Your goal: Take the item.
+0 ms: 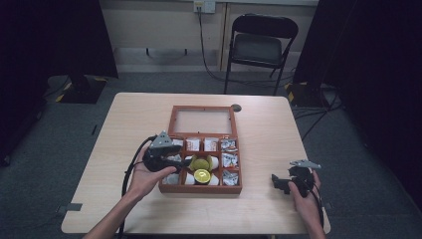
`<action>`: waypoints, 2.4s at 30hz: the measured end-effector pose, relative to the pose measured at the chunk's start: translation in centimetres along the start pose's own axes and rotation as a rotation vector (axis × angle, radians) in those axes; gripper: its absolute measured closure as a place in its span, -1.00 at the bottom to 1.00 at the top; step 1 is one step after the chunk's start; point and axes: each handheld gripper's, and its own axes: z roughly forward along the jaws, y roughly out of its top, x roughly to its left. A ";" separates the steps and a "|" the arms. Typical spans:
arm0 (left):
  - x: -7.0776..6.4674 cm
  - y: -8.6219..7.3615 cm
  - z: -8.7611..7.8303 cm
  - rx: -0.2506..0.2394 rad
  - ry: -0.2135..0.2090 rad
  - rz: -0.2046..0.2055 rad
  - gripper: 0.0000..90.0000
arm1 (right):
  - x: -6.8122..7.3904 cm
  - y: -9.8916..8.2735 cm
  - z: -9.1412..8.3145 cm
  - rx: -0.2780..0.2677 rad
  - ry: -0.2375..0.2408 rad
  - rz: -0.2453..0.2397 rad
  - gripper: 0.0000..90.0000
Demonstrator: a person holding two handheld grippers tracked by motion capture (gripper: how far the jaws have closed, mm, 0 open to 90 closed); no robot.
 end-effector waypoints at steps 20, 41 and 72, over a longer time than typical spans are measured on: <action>-1.2 -0.1 4.5 0.134 -0.102 0.008 -0.35 | 0.0 0.0 0.0 -0.001 0.001 0.002 -1.00; -2.4 -1.1 7.2 0.231 -0.161 0.044 -0.39 | 0.1 -0.1 -0.1 -0.001 -0.002 0.000 -1.00; -2.4 -1.4 8.5 0.350 -0.146 0.066 -0.34 | 0.1 -0.2 -0.2 -0.001 -0.003 0.000 -1.00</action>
